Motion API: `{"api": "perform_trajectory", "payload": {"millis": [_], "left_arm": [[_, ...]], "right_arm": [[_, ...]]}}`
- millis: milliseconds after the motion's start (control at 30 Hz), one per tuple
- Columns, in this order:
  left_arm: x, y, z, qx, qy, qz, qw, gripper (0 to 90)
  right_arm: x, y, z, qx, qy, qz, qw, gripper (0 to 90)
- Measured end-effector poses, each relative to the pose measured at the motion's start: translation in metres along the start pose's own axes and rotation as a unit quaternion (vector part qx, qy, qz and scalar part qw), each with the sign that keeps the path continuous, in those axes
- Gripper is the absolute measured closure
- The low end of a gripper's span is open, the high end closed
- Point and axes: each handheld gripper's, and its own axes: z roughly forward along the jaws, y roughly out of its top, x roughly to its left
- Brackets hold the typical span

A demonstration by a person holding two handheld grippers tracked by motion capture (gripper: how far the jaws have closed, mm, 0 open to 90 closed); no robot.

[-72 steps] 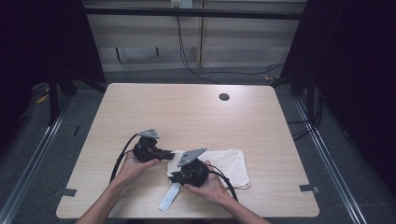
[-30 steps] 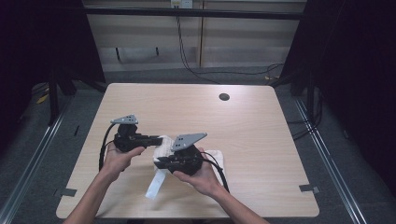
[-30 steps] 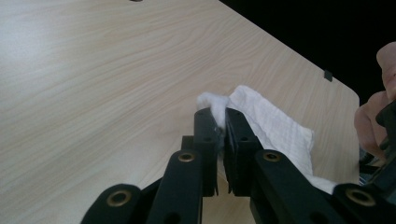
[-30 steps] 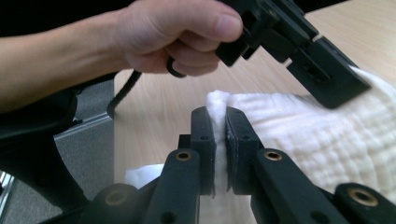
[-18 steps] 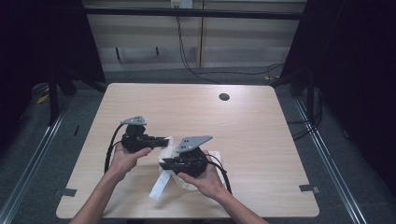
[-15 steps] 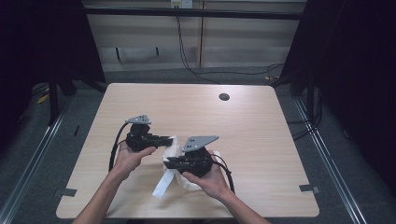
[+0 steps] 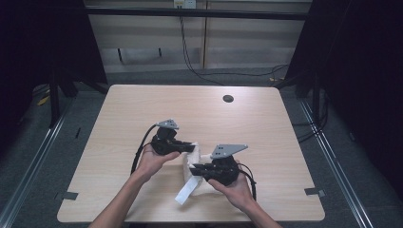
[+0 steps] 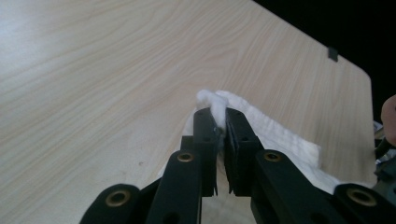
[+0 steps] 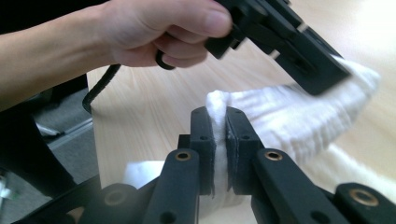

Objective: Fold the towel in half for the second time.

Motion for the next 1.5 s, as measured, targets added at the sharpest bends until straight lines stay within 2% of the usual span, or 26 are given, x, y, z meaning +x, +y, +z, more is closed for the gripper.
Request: {"api": "perform_trajectory", "payload": {"millis": [67, 167, 267, 333, 433, 567, 667, 767, 833, 867, 900, 1100, 1200, 1267, 1367, 1400, 1467, 1500], "left_arm": [[0.001, -0.003, 0.009, 0.007, 0.001, -0.003, 1.0, 84.5], [0.005, -0.007, 0.019, 0.01, -0.009, -0.016, 0.9998, 84.5], [0.005, -0.008, 0.029, 0.019, -0.015, -0.018, 0.9995, 84.1], [0.005, -0.009, 0.036, 0.026, -0.021, -0.02, 0.9992, 83.2], [0.005, -0.01, 0.044, 0.025, -0.028, -0.028, 0.9989, 82.0], [0.004, -0.008, 0.052, 0.032, -0.031, -0.024, 0.9987, 82.3], [0.005, -0.007, 0.057, 0.026, -0.034, -0.029, 0.9987, 80.4], [0.006, -0.008, 0.061, 0.019, -0.037, -0.038, 0.9984, 75.5], [0.005, -0.009, 0.061, 0.016, -0.036, -0.04, 0.9984, 72.4], [0.004, -0.009, 0.06, 0.012, -0.039, -0.041, 0.9983, 71.5], [0.003, -0.008, 0.059, 0.011, -0.039, -0.036, 0.9985, 70.8], [-0.003, -0.006, 0.051, -0.008, -0.041, -0.035, 0.9985, 61.4], [-0.004, -0.005, 0.045, -0.008, -0.039, -0.027, 0.9988, 56.8], [-0.003, -0.006, 0.04, -0.006, -0.034, -0.019, 0.9992, 57.2], [-0.001, -0.008, 0.033, -0.002, -0.022, -0.02, 0.9995, 56.5], [-0.001, -0.009, 0.03, -0.002, -0.019, -0.016, 0.9997, 58.2], [0.0, -0.011, 0.027, -0.004, -0.018, -0.019, 0.9997, 60.4], [-0.001, -0.013, 0.024, 0.004, -0.012, -0.011, 0.9998, 62.6]], "right_arm": [[-0.008, -0.01, -0.003, 0.003, -0.002, 0.017, 0.9998, 83.0], [-0.015, -0.02, -0.006, 0.014, -0.011, 0.027, 0.9995, 83.0], [-0.016, -0.026, -0.007, 0.02, -0.016, 0.026, 0.9993, 82.7], [-0.017, -0.034, -0.005, 0.021, -0.013, 0.036, 0.9991, 82.6], [-0.018, -0.043, -0.004, 0.033, -0.016, 0.041, 0.9985, 82.4], [-0.024, -0.05, -0.009, 0.044, -0.028, 0.038, 0.9979, 81.7], [-0.027, -0.055, -0.014, 0.053, -0.046, 0.03, 0.9971, 79.9], [-0.029, -0.055, -0.018, 0.054, -0.047, 0.029, 0.997, 75.6], [-0.03, -0.056, -0.02, 0.056, -0.047, 0.027, 0.9969, 70.3], [-0.029, -0.057, -0.02, 0.062, -0.055, 0.019, 0.9963, 67.3], [-0.028, -0.058, -0.021, 0.065, -0.058, 0.016, 0.9961, 66.1], [-0.027, -0.06, -0.029, 0.064, -0.08, 0.023, 0.9944, 50.5], [-0.028, -0.061, -0.034, 0.064, -0.085, 0.031, 0.9939, 46.1], [-0.031, -0.062, -0.039, 0.064, -0.095, 0.031, 0.9929, 45.3], [-0.035, -0.062, -0.045, 0.066, -0.112, 0.04, 0.9907, 45.5], [-0.036, -0.063, -0.048, 0.06, -0.122, 0.043, 0.9898, 45.4], [-0.038, -0.062, -0.052, 0.05, -0.122, 0.06, 0.9895, 45.8], [-0.038, -0.061, -0.054, 0.045, -0.128, 0.062, 0.9888, 46.6]]}}
